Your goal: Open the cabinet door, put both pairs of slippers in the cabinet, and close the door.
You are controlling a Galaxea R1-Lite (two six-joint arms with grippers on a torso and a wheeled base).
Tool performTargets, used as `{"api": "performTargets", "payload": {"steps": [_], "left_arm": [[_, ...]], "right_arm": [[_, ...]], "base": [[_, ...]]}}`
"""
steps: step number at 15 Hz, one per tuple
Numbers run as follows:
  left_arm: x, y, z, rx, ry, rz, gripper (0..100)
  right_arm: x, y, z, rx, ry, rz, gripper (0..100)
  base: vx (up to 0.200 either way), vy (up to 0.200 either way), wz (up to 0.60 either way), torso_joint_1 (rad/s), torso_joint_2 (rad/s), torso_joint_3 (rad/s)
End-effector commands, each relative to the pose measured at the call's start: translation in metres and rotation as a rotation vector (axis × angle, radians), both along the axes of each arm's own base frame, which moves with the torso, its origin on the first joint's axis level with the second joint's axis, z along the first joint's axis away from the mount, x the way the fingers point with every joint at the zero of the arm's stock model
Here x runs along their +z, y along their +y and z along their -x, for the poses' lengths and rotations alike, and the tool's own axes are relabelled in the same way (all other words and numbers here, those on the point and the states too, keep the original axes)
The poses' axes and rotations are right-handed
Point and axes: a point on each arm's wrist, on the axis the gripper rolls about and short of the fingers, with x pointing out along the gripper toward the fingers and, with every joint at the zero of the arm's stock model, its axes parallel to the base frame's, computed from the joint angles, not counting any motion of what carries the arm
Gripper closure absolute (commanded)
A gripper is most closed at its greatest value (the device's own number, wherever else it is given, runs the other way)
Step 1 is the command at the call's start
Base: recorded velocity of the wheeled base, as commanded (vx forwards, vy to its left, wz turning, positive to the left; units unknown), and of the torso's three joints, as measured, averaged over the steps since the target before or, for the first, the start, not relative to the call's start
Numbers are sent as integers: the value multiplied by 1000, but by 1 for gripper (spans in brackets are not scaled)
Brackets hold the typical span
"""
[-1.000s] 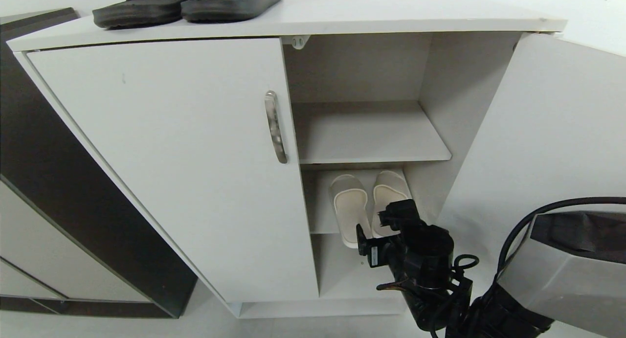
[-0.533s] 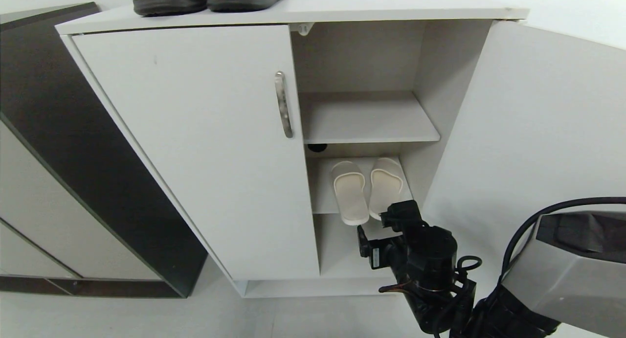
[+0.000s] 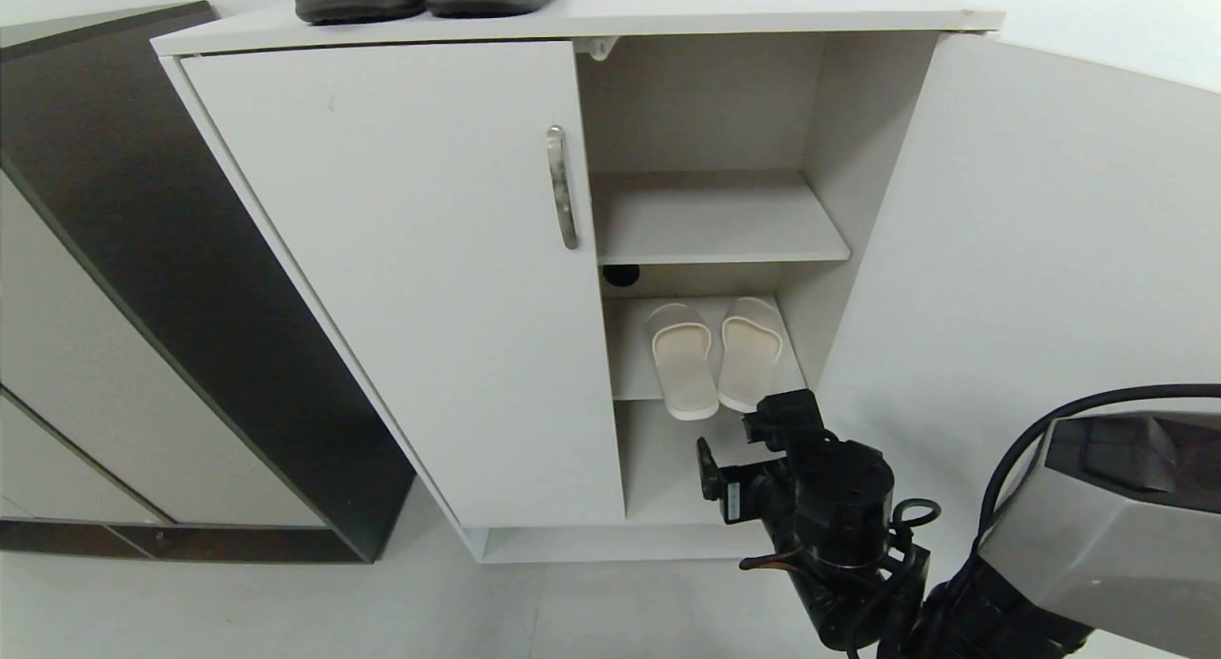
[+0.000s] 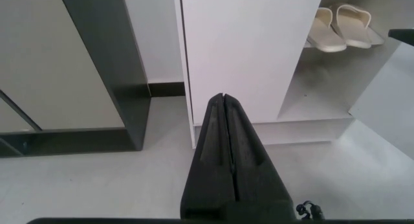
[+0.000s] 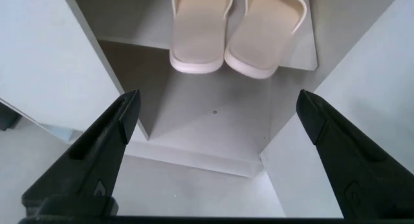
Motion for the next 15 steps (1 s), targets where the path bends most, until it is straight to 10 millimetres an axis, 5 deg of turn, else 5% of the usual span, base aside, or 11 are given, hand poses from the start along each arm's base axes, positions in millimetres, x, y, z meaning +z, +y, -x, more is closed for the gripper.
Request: {"api": "performTargets", "payload": {"steps": [1,15], "left_arm": [[0,0,0,0,1,0,100],[0,0,0,0,1,-2,100]], "right_arm": [[0,0,0,0,-1,1,0],[-3,5,0,10,-2,5,0]], "base": [[0,0,0,0,0,0],[0,0,0,1,1,129]]}}
